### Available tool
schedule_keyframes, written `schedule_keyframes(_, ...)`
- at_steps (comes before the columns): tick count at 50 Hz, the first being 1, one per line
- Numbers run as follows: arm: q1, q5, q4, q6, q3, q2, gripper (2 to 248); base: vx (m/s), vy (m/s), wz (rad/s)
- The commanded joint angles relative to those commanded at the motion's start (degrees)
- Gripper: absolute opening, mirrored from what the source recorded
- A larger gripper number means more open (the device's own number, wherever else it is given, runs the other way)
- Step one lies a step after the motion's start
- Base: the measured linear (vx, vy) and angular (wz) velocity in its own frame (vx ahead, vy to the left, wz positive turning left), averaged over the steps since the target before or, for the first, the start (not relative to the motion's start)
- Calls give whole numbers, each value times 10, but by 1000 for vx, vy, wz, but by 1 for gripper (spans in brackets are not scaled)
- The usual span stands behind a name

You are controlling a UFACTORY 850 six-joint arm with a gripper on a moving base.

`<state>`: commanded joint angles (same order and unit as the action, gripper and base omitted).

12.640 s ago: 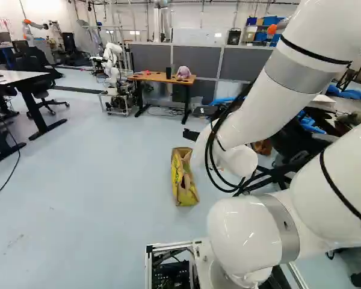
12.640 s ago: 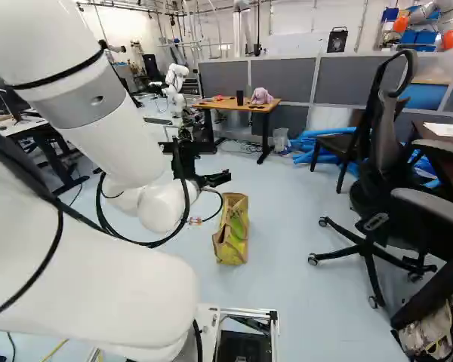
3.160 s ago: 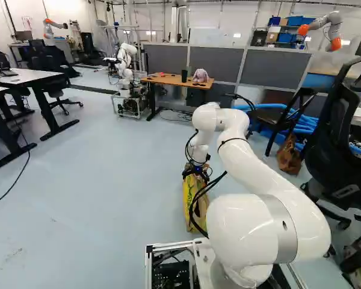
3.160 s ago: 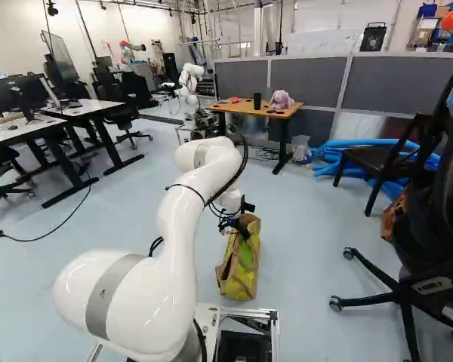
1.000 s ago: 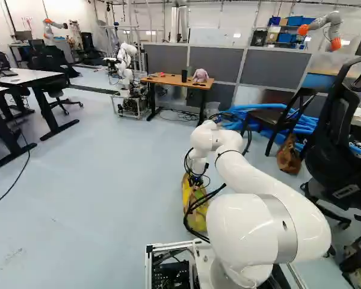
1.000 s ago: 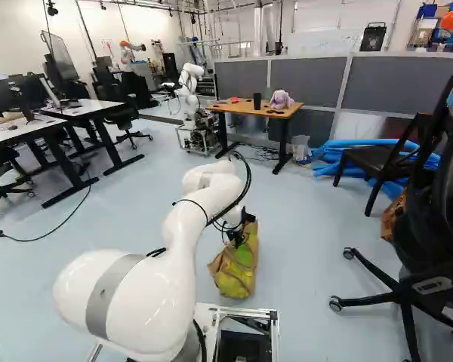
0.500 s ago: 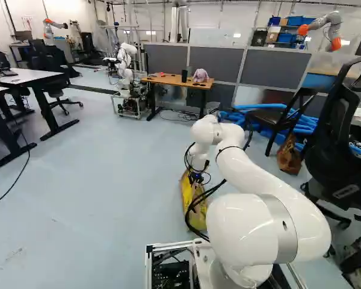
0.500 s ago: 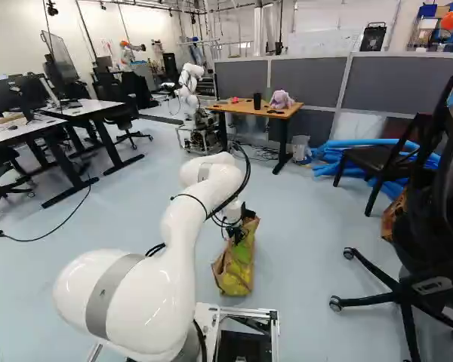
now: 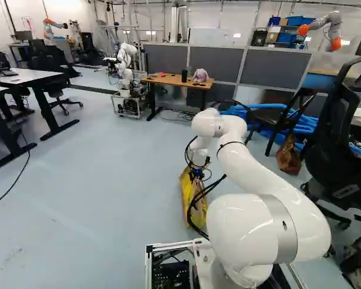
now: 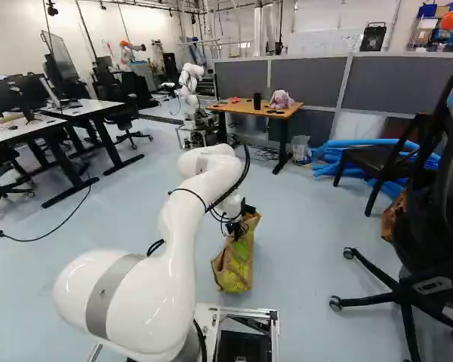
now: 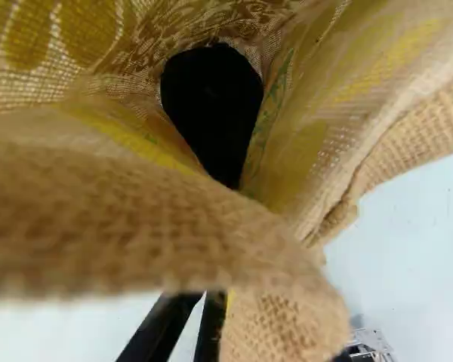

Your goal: Pick up the bag on the ground and place it on the table

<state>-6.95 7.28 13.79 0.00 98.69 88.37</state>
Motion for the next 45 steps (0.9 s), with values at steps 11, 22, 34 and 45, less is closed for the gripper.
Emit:
schedule_keyframes(11,0,0,0,0,-23,-24,22,0,0,0)
schedule_keyframes(22,0,0,0,0,-45,-48,22,0,0,0)
schedule_keyframes(34,0,0,0,0,-69,-73,22,0,0,0)
schedule_keyframes(45,0,0,-4,0,-89,-97,22,0,0,0)
